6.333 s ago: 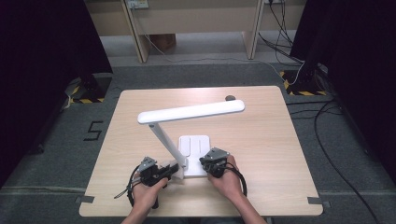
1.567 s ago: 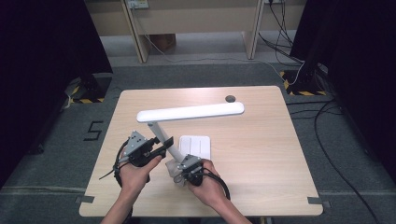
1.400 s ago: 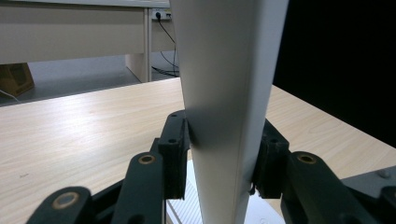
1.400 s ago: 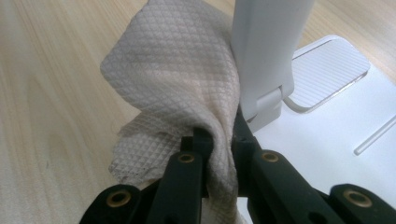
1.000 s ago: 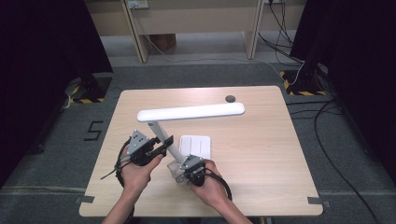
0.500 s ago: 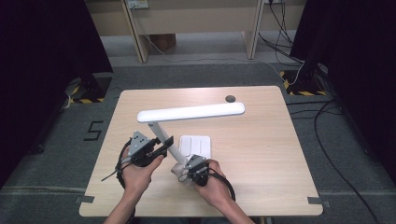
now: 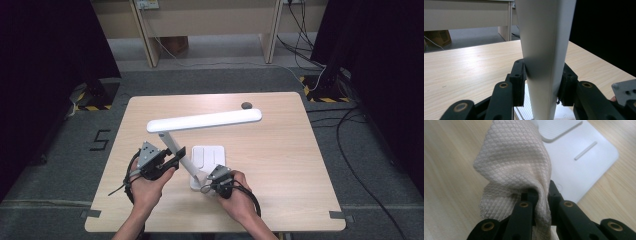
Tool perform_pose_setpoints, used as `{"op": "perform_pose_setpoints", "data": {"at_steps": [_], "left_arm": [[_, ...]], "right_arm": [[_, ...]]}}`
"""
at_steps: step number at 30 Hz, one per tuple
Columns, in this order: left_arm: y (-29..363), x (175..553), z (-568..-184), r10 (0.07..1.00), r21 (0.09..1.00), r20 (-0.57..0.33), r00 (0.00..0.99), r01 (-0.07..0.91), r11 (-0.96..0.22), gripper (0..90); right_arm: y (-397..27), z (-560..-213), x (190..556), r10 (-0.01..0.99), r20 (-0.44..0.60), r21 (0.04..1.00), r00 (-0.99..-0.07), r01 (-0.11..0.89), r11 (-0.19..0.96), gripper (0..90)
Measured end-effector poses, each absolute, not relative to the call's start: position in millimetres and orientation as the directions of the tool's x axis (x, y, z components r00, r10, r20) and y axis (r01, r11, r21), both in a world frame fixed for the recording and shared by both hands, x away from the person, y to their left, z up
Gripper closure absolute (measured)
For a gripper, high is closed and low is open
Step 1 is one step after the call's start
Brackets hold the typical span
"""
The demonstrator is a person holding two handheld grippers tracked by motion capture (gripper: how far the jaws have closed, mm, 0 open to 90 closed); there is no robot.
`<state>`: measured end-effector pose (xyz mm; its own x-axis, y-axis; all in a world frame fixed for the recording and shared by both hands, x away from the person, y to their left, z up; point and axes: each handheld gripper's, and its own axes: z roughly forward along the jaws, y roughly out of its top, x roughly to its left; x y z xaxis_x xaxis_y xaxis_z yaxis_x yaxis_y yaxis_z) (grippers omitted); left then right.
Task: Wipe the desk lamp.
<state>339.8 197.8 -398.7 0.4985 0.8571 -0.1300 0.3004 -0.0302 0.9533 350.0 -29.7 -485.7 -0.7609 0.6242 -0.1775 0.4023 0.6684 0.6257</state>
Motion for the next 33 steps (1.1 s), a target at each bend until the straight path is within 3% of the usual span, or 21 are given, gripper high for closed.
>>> {"op": "perform_pose_setpoints", "data": {"at_steps": [15, 25, 33], "left_arm": [[198.6, 338.6, -398.5, 0.856, 0.954, -0.127, 0.501, 0.299, -0.034, 62.6], [201.4, 335.2, -395.5, 0.855, 0.954, -0.131, 0.502, 0.297, -0.028, 62.2], [201.4, 336.1, -396.1, 0.856, 0.954, -0.132, 0.499, 0.298, -0.027, 63.0]], "right_arm": [[-50.9, -485.2, 360.5, 0.694, -0.226, 0.619, -0.683, 0.450, 0.644, 85.8], [-19.7, -476.7, 367.6, 0.693, -0.148, 0.701, -0.705, 0.420, 0.577, 85.7], [-0.4, -484.0, 373.9, 0.682, -0.150, 0.687, -0.716, 0.420, 0.592, 85.6]]}}
